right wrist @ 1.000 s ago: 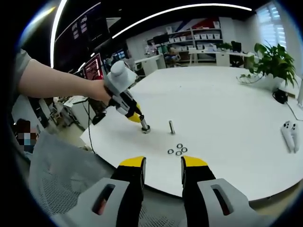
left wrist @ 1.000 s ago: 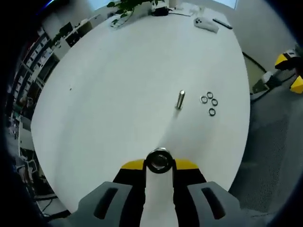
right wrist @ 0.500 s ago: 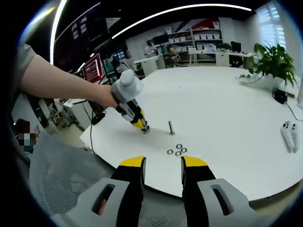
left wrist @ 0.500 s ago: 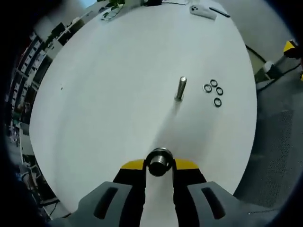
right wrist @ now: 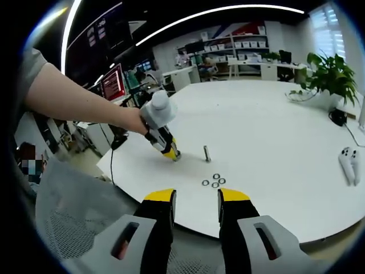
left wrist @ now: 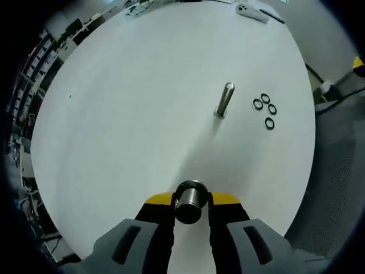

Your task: Place the washer onto the threaded stud by aligning its center hole with the stud, sliding it down to the base, and recovering from edge contact or off-axis alignment until the washer reaches the visible bottom stop.

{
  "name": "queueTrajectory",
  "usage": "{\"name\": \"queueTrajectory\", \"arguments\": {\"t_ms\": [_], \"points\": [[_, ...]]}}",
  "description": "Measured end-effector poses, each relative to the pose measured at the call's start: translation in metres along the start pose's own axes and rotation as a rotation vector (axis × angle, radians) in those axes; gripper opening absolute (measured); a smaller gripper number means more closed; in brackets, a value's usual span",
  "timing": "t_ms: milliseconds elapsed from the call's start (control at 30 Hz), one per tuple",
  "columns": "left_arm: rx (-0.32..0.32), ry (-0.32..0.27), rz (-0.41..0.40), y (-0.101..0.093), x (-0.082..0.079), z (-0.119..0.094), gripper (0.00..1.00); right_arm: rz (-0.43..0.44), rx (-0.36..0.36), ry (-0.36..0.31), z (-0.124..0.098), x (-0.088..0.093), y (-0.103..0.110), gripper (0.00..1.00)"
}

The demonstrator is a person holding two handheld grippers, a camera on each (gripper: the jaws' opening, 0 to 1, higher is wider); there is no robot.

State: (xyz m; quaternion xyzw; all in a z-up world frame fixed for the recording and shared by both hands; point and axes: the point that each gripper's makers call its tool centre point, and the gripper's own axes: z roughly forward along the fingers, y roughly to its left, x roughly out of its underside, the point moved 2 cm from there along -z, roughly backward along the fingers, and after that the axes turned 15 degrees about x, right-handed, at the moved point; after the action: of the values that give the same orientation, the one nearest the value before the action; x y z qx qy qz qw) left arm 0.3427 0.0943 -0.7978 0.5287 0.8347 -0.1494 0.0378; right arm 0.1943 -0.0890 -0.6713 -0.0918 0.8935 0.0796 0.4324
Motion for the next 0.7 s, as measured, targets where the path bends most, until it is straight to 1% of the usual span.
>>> {"name": "queueTrajectory", "arguments": {"t_ms": [133,267,367,467,533,567,600,633,667,700], "points": [[-0.006,-0.021,-0.015,-0.001,-0.001,-0.003,0.21,-0.002,-0.003,0.002,0.000,0.000,0.000,0.32],[-0.021,-0.046,-0.016,-0.001,-0.001,-0.011,0.23,0.001,-0.004,0.007,0.001,0.001,0.000,0.32],[-0.041,-0.081,-0.032,0.001,-0.001,-0.019,0.23,-0.003,-0.009,0.010,0.001,0.001,0.000,0.32],[-0.062,-0.175,-0.088,-0.001,-0.002,-0.035,0.23,-0.007,-0.015,0.010,0.001,0.001,0.002,0.32],[-0.085,-0.204,-0.098,0.000,0.002,-0.043,0.24,-0.007,-0.018,0.009,0.001,0.001,0.002,0.32],[-0.118,-0.226,-0.092,0.001,0.004,-0.052,0.25,-0.006,-0.020,0.008,0.001,0.001,0.002,0.32],[-0.133,-0.243,-0.091,0.000,0.006,-0.057,0.25,-0.006,-0.023,0.006,0.001,0.001,0.003,0.32],[-0.145,-0.268,-0.099,-0.001,0.010,-0.064,0.25,-0.010,-0.027,0.003,0.001,0.001,0.003,0.32],[-0.155,-0.282,-0.107,-0.002,0.013,-0.067,0.25,-0.012,-0.029,0.002,0.001,0.000,0.004,0.32],[-0.164,-0.301,-0.121,-0.006,0.018,-0.073,0.25,-0.012,-0.033,0.000,0.000,0.000,0.005,0.32]]}}
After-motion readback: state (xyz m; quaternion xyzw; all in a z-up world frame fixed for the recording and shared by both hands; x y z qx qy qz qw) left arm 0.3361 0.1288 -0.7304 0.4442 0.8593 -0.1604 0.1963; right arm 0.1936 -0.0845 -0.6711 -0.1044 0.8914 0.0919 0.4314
